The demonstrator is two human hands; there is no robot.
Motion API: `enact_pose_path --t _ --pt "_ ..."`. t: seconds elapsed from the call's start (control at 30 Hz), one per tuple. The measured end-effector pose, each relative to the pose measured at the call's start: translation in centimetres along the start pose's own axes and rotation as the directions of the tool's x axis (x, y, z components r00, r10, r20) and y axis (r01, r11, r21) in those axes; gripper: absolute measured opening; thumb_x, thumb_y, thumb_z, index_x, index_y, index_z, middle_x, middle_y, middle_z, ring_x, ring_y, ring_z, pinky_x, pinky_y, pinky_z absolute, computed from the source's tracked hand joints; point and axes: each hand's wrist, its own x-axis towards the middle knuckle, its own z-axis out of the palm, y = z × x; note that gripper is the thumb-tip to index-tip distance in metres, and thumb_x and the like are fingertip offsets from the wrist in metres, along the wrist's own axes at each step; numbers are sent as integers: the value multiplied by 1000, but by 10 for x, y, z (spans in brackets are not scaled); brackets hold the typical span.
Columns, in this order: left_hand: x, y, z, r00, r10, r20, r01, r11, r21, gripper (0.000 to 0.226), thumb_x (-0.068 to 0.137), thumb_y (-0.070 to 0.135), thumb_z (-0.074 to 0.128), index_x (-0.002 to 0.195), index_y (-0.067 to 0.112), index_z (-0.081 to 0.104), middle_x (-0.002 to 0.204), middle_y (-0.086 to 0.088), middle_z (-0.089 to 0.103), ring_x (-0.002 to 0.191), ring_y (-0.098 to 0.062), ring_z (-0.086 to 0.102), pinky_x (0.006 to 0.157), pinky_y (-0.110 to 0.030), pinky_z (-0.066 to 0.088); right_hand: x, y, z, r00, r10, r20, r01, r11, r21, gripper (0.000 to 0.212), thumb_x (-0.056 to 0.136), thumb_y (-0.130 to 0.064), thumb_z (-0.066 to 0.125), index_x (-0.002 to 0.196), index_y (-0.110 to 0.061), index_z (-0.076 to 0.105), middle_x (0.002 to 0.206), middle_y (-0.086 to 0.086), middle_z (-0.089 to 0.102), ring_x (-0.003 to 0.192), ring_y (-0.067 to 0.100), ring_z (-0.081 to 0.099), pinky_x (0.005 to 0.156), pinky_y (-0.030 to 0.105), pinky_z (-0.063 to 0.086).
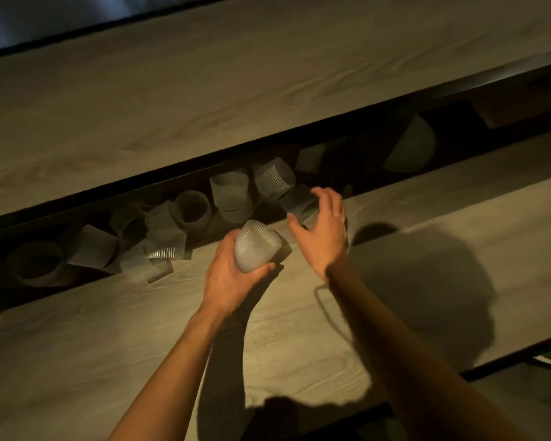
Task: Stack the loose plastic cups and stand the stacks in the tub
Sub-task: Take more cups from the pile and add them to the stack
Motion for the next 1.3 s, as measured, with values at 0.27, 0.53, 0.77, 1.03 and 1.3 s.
enact_pose_path --t 0.27,0.53,0.77,1.03,1.3 --pt "10 -37 18 999 0 -40 -3 997 -81 102 59 55 91 140 41 32 130 16 47 120 -14 53 98 -44 54 22 53 42 992 99 80 -104 992 64 82 86 -51 69 150 -23 27 148 7 41 135 24 41 108 46 43" --pt "8 -57 0 991 117 -73 -120 992 -39 89 55 59 88 126 49 36 116 31 45 108 -2 50 89 -29 47 -12 37 40 944 -100 314 -38 912 408 62 86 -44 63 143 -41 38 122 -5 56 107 10 59 88 30 53" --pt "-2 -79 -24 973 226 -49 -224 974 35 97 57 76 77 137 39 38 129 20 49 116 -8 53 96 -45 52 -31 4 70 825 -250 507 108 950 293 60 87 -47 59 144 -47 40 128 -13 47 118 5 51 102 37 48" --pt "-30 -119 -55 972 186 -141 -184 982 32 86 56 76 73 131 53 37 119 45 42 109 13 47 91 -26 45 -56 -28 117 918 -309 249 208 908 363 35 100 -40 51 132 -27 58 127 -7 59 114 1 58 92 19 47" --pt "-60 -175 -112 972 141 -187 -120 986 116 77 60 75 70 127 66 32 119 50 42 109 25 43 84 -25 46 -65 -82 191 876 -350 330 294 933 210 33 87 -49 66 108 -24 69 99 -9 62 89 10 63 81 38 56"
